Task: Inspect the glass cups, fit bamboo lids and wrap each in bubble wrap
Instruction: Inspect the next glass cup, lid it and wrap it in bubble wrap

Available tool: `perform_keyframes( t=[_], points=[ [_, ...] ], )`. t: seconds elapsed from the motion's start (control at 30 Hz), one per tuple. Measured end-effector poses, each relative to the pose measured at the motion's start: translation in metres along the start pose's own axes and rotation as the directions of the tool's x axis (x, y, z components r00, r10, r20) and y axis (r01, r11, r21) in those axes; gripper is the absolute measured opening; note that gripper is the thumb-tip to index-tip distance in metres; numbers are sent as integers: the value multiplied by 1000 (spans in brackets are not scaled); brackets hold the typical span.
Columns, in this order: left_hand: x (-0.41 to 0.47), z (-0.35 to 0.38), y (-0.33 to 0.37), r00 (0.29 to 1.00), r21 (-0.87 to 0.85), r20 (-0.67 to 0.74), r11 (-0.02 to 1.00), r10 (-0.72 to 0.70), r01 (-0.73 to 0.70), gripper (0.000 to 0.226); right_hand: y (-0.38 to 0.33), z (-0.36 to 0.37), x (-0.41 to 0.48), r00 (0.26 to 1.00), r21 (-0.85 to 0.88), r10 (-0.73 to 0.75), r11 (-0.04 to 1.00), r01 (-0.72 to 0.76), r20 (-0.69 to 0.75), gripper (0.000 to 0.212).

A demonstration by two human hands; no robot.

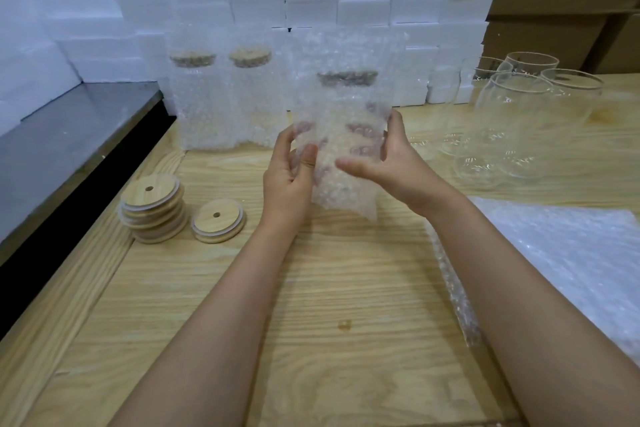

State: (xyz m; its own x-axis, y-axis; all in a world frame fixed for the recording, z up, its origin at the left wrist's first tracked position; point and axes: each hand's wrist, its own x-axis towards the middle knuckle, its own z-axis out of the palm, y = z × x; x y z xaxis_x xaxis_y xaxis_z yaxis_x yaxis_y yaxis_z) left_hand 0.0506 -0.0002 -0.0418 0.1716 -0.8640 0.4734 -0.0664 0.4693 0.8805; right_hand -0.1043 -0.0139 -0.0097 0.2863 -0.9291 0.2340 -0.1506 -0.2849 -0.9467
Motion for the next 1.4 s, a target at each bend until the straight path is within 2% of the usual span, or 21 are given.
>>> perform_keyframes(
  t=[0.07,0.2,0.3,0.4,0.53,0.77,0.9,1.2,1.4],
  points=[
    [0,-1,-2,1000,13,0,1000,-6,6,13,3,2,-1,1000,-69,-4,998,3,-19,101],
    [0,-6,-10,999,75,24,997,-34,33,14,10,13,-2,995,-133,4,991,-17,-98,93],
    [0,-7,-16,993,54,-6,991,-119,119,17,15,24,0,982,-181,-19,983,-15,-186,85],
    [-1,-8,-18,985,129,-95,979,-147,159,26,21,34,4,958,-194,-50,981,-6,-283,81],
    [0,-8,-18,968,281,-222,942,-121,182,36,27,44,26,915,-233,-64,972,-34,-399,92],
    [5,-7,-22,951,436,-227,852,-207,290,12,44,56,100,904,-274,-37,958,-90,-427,107],
    [8,-4,-26,959,527,-197,802,-206,281,12,55,58,140,888,-278,-24,953,-118,-460,107],
    [10,-3,-28,967,573,-157,778,-202,256,13,60,75,176,885,-302,-34,945,-122,-465,107],
    [10,-2,-28,964,559,-169,786,-203,264,18,45,65,161,906,-300,-27,947,-112,-423,132]
  ],
)
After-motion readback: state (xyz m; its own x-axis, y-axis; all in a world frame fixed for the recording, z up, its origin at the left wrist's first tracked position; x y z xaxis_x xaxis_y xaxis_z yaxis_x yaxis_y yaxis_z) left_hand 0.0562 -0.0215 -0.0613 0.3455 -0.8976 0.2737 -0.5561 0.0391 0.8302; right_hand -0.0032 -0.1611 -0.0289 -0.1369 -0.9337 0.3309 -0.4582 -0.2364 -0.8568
